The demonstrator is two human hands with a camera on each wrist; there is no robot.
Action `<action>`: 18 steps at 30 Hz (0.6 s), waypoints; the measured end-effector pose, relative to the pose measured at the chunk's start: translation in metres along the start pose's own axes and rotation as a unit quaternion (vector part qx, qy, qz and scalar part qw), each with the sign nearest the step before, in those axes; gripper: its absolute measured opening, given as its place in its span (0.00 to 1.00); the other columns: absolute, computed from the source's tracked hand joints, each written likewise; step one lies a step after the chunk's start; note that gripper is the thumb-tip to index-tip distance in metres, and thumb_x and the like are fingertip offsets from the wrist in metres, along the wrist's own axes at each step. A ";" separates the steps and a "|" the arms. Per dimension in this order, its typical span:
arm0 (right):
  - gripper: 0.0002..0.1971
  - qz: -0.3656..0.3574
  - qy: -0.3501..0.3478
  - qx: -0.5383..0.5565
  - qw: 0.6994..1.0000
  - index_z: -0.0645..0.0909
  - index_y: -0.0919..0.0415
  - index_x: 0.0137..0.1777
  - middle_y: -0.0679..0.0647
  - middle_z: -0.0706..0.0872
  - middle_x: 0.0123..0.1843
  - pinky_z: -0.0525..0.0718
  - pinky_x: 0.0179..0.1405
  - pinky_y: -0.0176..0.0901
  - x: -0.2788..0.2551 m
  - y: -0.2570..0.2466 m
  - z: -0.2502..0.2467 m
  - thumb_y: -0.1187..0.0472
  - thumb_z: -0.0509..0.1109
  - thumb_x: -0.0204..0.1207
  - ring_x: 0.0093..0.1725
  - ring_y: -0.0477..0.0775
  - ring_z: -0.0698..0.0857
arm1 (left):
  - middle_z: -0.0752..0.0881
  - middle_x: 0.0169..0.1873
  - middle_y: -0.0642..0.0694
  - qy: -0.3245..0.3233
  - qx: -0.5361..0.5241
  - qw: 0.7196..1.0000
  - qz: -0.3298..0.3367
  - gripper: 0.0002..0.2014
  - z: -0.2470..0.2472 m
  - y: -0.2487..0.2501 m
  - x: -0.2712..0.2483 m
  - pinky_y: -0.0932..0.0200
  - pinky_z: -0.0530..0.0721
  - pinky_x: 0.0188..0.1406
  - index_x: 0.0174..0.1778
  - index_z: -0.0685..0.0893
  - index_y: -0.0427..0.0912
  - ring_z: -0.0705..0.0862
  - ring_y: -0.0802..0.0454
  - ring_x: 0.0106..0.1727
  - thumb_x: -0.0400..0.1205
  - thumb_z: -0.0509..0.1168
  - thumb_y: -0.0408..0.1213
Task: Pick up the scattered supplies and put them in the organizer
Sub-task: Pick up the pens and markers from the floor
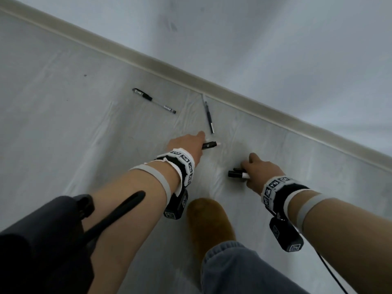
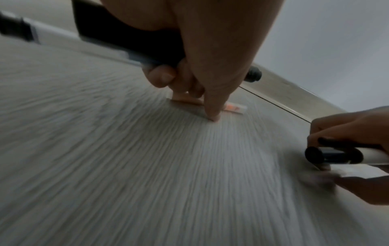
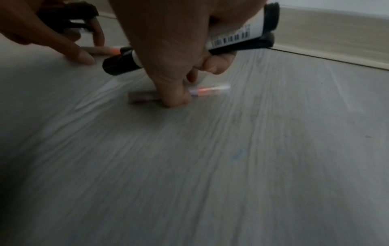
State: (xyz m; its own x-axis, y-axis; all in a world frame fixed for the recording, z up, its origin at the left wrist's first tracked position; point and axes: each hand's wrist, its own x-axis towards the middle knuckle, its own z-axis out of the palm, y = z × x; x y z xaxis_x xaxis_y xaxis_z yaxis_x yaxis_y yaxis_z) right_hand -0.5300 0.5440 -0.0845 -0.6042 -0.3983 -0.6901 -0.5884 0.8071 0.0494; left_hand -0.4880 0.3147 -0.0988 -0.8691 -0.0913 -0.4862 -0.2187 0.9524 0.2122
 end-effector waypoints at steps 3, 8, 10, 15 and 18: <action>0.12 -0.007 0.033 0.038 0.999 0.73 0.50 0.59 0.53 0.78 0.47 0.82 0.41 0.48 0.013 -0.007 -0.020 0.50 0.63 0.78 0.45 0.61 0.84 | 0.82 0.48 0.46 -0.032 0.012 0.999 0.003 0.13 -0.004 0.001 0.004 0.53 0.76 0.36 0.63 0.77 0.44 0.82 0.43 0.42 0.84 0.61 0.41; 0.11 0.037 0.110 0.127 0.985 0.67 0.48 0.62 0.53 0.77 0.33 0.77 0.30 0.45 0.059 -0.029 -0.068 0.54 0.59 0.80 0.30 0.59 0.79 | 0.80 0.56 0.43 0.016 -0.096 0.991 -0.087 0.16 -0.030 -0.042 0.025 0.53 0.76 0.39 0.63 0.77 0.46 0.82 0.42 0.47 0.83 0.61 0.49; 0.12 0.051 0.128 0.216 0.967 0.67 0.50 0.63 0.57 0.82 0.36 0.79 0.29 0.46 0.080 -0.040 -0.084 0.57 0.58 0.81 0.30 0.60 0.80 | 0.82 0.46 0.44 0.064 -0.159 0.974 -0.145 0.17 -0.045 -0.065 0.034 0.54 0.76 0.33 0.69 0.73 0.47 0.80 0.43 0.38 0.85 0.61 0.46; 0.21 0.098 0.119 0.250 0.956 0.67 0.61 0.66 0.63 0.83 0.50 0.75 0.36 0.46 0.125 -0.065 -0.104 0.49 0.65 0.80 0.39 0.62 0.78 | 0.85 0.61 0.41 0.114 -0.296 0.914 -0.254 0.29 -0.067 -0.105 0.065 0.53 0.79 0.40 0.75 0.67 0.43 0.86 0.39 0.49 0.83 0.66 0.53; 0.25 0.106 0.091 0.210 0.968 0.68 0.64 0.67 0.65 0.83 0.54 0.76 0.34 0.45 0.146 -0.072 -0.108 0.48 0.68 0.79 0.42 0.63 0.81 | 0.79 0.72 0.43 0.127 -0.372 0.872 -0.292 0.31 -0.068 -0.109 0.081 0.53 0.81 0.50 0.76 0.66 0.40 0.84 0.40 0.64 0.83 0.68 0.51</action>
State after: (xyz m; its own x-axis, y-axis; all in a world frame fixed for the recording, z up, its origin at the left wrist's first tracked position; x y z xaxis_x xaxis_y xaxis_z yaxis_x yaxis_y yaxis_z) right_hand -0.6336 0.3806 -0.1107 -0.7948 -0.2434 -0.5559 -0.1935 0.9699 -0.1480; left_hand -0.5645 0.1842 -0.1035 -0.5627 -0.6489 -0.5121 -0.8018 0.2777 0.5292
